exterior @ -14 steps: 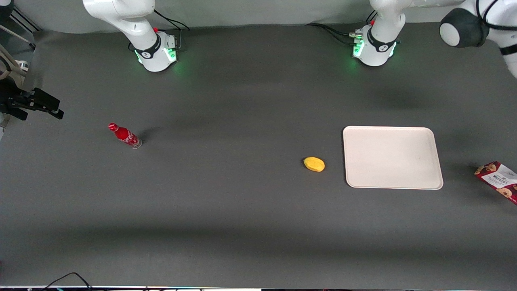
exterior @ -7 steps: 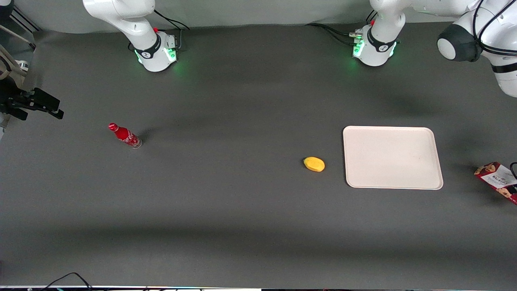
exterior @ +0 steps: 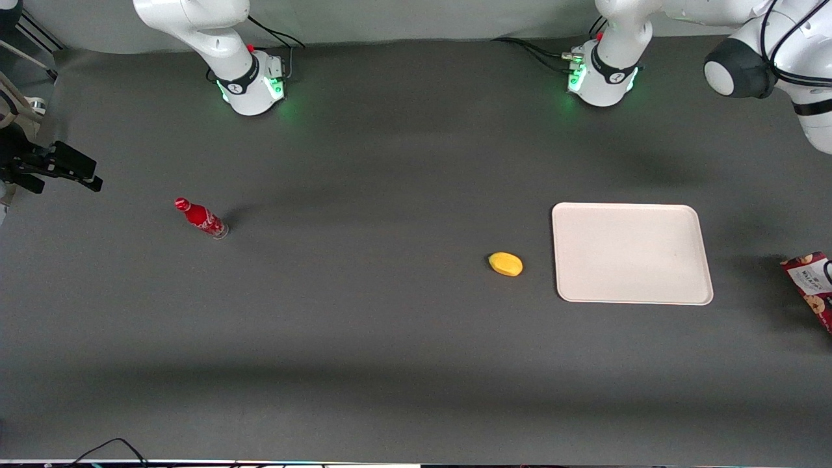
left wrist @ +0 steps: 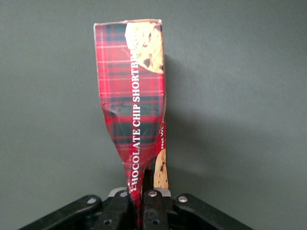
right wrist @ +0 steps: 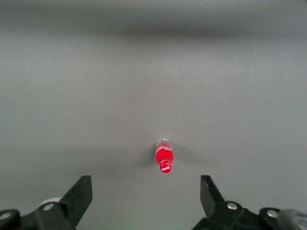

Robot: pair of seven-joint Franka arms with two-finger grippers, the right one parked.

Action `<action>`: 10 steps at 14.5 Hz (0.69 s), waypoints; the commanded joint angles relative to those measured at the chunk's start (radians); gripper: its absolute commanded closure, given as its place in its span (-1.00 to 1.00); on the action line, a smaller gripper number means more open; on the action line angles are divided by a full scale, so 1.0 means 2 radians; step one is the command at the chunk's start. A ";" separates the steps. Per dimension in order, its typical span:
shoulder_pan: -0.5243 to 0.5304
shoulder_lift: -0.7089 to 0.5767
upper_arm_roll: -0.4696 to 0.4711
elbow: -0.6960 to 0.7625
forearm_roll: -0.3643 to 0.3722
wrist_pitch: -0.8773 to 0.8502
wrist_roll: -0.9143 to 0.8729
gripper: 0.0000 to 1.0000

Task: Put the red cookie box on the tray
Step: 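Lift the cookie box upright with the left gripper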

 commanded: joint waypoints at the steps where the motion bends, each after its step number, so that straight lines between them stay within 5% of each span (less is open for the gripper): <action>1: -0.013 -0.033 0.036 0.083 -0.004 -0.160 0.010 1.00; 5: -0.028 -0.074 0.061 0.172 0.019 -0.322 0.010 1.00; 10: -0.088 -0.163 0.058 0.184 0.079 -0.474 0.005 1.00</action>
